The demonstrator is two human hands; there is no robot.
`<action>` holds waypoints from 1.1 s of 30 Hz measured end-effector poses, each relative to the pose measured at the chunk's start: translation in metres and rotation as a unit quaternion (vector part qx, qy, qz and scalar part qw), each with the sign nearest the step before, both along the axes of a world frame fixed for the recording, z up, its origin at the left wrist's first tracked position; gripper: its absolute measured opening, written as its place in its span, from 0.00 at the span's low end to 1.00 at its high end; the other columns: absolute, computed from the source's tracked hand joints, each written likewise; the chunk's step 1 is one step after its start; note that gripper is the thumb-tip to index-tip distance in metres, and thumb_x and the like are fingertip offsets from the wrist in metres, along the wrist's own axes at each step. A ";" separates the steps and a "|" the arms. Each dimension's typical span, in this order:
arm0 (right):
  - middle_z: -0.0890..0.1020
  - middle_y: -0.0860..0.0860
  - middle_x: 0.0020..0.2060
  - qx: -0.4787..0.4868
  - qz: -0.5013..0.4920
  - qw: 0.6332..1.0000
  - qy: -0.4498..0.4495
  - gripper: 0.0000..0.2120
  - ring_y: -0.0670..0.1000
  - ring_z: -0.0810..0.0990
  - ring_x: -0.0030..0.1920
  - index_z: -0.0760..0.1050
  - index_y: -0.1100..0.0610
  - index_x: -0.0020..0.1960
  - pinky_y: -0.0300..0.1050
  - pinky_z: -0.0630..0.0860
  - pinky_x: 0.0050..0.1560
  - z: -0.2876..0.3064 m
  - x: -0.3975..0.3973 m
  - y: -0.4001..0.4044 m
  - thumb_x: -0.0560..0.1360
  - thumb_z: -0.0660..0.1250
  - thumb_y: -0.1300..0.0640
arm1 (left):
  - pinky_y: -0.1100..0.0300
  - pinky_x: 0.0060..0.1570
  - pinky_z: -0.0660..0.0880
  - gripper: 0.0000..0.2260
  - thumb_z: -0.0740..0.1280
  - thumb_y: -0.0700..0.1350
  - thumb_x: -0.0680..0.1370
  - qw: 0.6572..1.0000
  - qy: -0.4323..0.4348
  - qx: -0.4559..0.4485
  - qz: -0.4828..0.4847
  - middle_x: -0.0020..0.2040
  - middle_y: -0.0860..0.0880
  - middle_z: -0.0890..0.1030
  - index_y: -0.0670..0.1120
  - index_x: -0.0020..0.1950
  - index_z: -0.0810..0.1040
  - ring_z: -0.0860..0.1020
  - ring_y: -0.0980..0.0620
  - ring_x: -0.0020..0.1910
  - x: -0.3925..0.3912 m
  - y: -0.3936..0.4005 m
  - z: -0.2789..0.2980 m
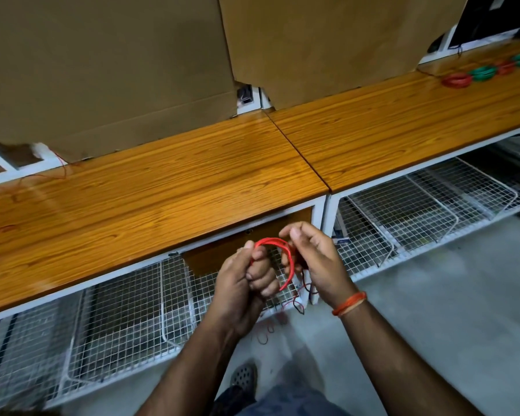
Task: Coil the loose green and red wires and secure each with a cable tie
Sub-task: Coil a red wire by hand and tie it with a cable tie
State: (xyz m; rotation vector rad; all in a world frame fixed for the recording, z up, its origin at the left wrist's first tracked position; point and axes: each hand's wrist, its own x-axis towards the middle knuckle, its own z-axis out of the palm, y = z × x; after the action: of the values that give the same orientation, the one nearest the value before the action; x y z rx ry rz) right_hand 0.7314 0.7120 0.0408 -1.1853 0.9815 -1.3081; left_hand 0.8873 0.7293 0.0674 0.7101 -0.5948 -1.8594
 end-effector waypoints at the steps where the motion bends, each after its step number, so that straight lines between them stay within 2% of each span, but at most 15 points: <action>1: 0.79 0.54 0.35 0.003 0.013 1.000 0.013 0.12 0.49 0.76 0.32 0.76 0.63 0.56 0.40 0.73 0.32 -0.008 -0.005 0.003 0.82 0.65 0.53 | 0.63 0.24 0.55 0.14 0.57 0.48 0.85 0.999 0.028 0.025 0.024 0.25 0.55 0.59 0.46 0.41 0.70 0.58 0.59 0.21 0.004 -0.002 0.000; 4: 0.82 0.50 0.38 0.028 0.015 0.997 0.075 0.04 0.48 0.80 0.38 0.78 0.60 0.54 0.45 0.78 0.39 -0.036 -0.024 0.012 0.80 0.69 0.64 | 0.64 0.23 0.58 0.16 0.55 0.47 0.86 0.991 0.076 0.056 0.092 0.24 0.56 0.61 0.46 0.40 0.71 0.59 0.59 0.20 0.019 -0.009 0.004; 8: 0.84 0.51 0.42 0.048 -0.029 0.989 0.135 0.08 0.50 0.82 0.45 0.82 0.54 0.49 0.47 0.79 0.49 -0.058 -0.047 0.024 0.77 0.72 0.66 | 0.65 0.25 0.60 0.17 0.55 0.47 0.87 0.976 0.126 0.065 0.162 0.25 0.55 0.62 0.48 0.40 0.72 0.59 0.59 0.21 0.040 -0.014 0.009; 10: 0.86 0.51 0.44 0.045 -0.043 0.986 0.156 0.09 0.50 0.84 0.49 0.84 0.53 0.49 0.50 0.81 0.52 -0.058 -0.051 0.028 0.77 0.72 0.66 | 0.65 0.26 0.61 0.17 0.55 0.49 0.87 0.974 0.117 0.062 0.186 0.26 0.55 0.63 0.47 0.41 0.73 0.60 0.59 0.22 0.045 -0.016 0.007; 12: 0.86 0.48 0.46 0.006 -0.034 0.977 0.211 0.08 0.49 0.84 0.51 0.84 0.53 0.50 0.52 0.82 0.55 -0.048 -0.050 0.030 0.77 0.72 0.65 | 0.65 0.26 0.63 0.16 0.54 0.50 0.87 0.977 0.077 0.042 0.194 0.27 0.55 0.64 0.47 0.44 0.72 0.61 0.59 0.23 0.045 -0.018 0.003; 15: 0.83 0.43 0.47 -0.086 0.004 0.949 0.303 0.06 0.46 0.82 0.50 0.84 0.51 0.50 0.48 0.81 0.52 -0.020 -0.035 0.031 0.78 0.72 0.61 | 0.63 0.31 0.65 0.14 0.53 0.50 0.88 0.981 -0.064 -0.028 0.181 0.30 0.53 0.67 0.46 0.48 0.71 0.65 0.58 0.27 0.038 -0.018 -0.003; 18: 0.80 0.43 0.46 -0.181 0.019 0.933 0.310 0.04 0.46 0.79 0.50 0.85 0.53 0.51 0.42 0.78 0.49 0.012 -0.015 0.029 0.78 0.72 0.59 | 0.63 0.35 0.70 0.14 0.53 0.50 0.87 0.970 -0.168 -0.086 0.151 0.33 0.50 0.74 0.44 0.50 0.71 0.72 0.54 0.31 0.031 -0.014 -0.004; 22: 0.79 0.47 0.45 -0.249 0.028 0.923 0.292 0.06 0.47 0.79 0.49 0.86 0.55 0.52 0.45 0.78 0.48 0.041 0.003 0.023 0.77 0.73 0.59 | 0.62 0.35 0.75 0.16 0.52 0.48 0.87 0.944 -0.267 -0.153 0.116 0.34 0.44 0.80 0.38 0.52 0.72 0.78 0.51 0.31 0.021 -0.007 -0.002; 25: 0.79 0.49 0.45 -0.265 0.026 0.918 0.294 0.07 0.48 0.80 0.49 0.86 0.56 0.52 0.47 0.79 0.48 0.050 0.008 0.015 0.76 0.73 0.63 | 0.62 0.29 0.71 0.16 0.53 0.47 0.87 0.941 -0.281 -0.162 0.099 0.29 0.46 0.76 0.38 0.47 0.71 0.73 0.51 0.26 0.016 -0.003 -0.001; 28: 0.79 0.50 0.45 -0.268 0.035 0.914 0.302 0.06 0.47 0.80 0.48 0.85 0.58 0.52 0.47 0.79 0.47 0.053 0.008 0.007 0.76 0.74 0.64 | 0.63 0.25 0.61 0.18 0.53 0.45 0.87 0.955 -0.241 -0.163 0.060 0.27 0.49 0.67 0.42 0.40 0.71 0.62 0.54 0.24 0.015 -0.001 0.001; 33: 0.80 0.48 0.47 -0.239 0.021 0.932 0.273 0.06 0.47 0.81 0.50 0.85 0.58 0.52 0.43 0.80 0.50 0.055 0.009 -0.002 0.76 0.74 0.65 | 0.61 0.26 0.52 0.20 0.54 0.50 0.86 0.977 -0.175 -0.121 0.001 0.27 0.53 0.62 0.44 0.40 0.76 0.56 0.56 0.24 0.016 0.000 -0.003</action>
State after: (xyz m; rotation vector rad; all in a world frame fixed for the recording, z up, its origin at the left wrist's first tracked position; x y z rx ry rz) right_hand 0.7408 0.7098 0.0961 -2.0107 1.0394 -1.2436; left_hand 0.9028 0.7295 0.0642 0.8784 -1.0273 -1.6331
